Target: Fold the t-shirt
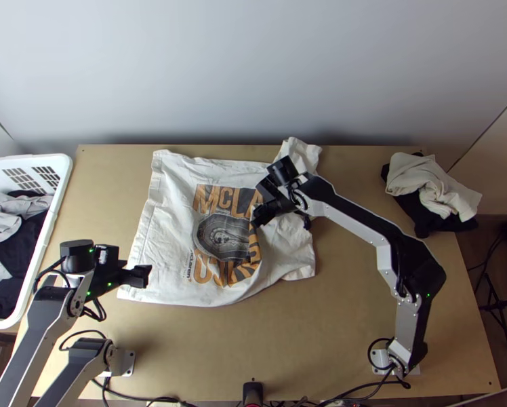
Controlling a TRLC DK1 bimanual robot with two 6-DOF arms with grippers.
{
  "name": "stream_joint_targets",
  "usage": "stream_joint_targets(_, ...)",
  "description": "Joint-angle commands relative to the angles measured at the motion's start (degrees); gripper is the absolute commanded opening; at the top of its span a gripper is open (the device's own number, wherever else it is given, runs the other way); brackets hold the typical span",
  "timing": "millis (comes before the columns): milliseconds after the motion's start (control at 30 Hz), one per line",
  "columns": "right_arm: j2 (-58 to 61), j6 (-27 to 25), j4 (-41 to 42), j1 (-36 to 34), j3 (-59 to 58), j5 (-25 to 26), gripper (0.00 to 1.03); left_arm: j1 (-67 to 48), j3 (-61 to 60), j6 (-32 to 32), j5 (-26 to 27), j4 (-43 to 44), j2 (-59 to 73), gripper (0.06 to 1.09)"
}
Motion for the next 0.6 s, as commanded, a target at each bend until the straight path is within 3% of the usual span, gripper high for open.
stream_joint_targets(0, -3.19, 1.30, -1.46, -3.31, 0.93, 0.01, 0.91, -0.01, -0.02, -0.41, 0.04, 1.18, 0.15, 1.02)
stream_joint_targets(100, -8.63, 1.30, -5.94, -5.77, 0.58, 0.01, 0.99, -0.10, 0.24, -0.50, 0.04, 1.53, -0.02, 1.02)
stream_joint_targets(333, -16.72, 1.65, -22.90, -8.41, -2.85, 0.10, 0.99, -0.10, 0.42, -1.64, 0.04, 2.93, -0.64, 1.02)
stream_joint_targets(567, -25.60, 3.68, -21.76, -8.32, -17.70, 0.10, 0.98, -0.54, 0.59, -3.58, 0.12, 2.93, -1.96, 1.02)
